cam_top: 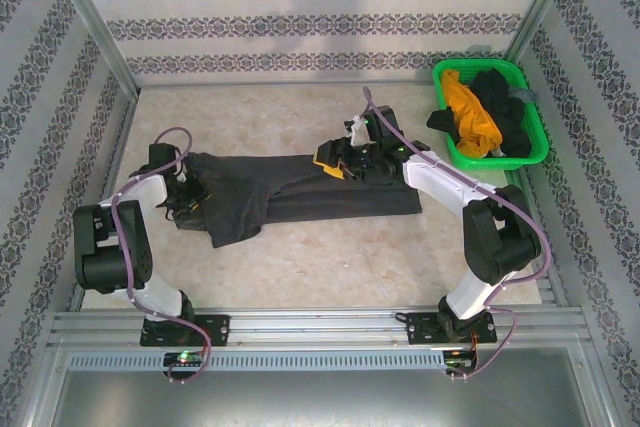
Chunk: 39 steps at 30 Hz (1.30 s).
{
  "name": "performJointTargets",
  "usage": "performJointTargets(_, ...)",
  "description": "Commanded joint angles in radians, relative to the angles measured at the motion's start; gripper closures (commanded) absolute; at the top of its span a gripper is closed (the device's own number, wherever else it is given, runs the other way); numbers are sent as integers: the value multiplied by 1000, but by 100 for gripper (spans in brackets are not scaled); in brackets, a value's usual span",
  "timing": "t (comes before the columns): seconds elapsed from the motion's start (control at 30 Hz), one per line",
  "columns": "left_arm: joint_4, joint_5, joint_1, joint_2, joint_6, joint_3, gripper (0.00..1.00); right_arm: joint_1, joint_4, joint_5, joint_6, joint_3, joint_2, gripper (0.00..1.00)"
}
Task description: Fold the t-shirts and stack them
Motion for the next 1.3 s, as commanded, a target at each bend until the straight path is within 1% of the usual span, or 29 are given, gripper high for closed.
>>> performJointTargets(0.0,26,-26,5,14,51,-15,62,1,16,-7,3,5,-24,48)
performJointTargets(0.1,27,-23,5,10,60,-22,62,1,8,-6,0,10,-25,48)
performJointTargets(0.2,55,12,5,9,51,-39,62,1,3,-2,-1,10,-25,48)
performJointTargets(0.3,74,53,-2,-2,33,-52,65,1,-1,0,-1,10,-23,48)
performJointTargets(0.43,38,54,-17,-28,37,-49,68,1,-4,2,-4,11,-20,48)
performJointTargets(0.63,-1,33,-18,-92,44,-55,77,1,-2,1,-1,10,-18,49)
performJointTargets(0.87,-44,30,-18,-107,57,-41,97,1,-6,5,0,14,-21,50)
performJointTargets(0.93,-58,20,-18,-116,59,-30,100,2,0,5,3,16,-25,51)
performJointTargets(1.13,-122,-26,-18,-130,48,41,100,-3,-1,10,8,21,-38,53)
performJointTargets(1.27,-172,-49,-17,-103,27,115,100,-9,-14,11,4,18,-44,54)
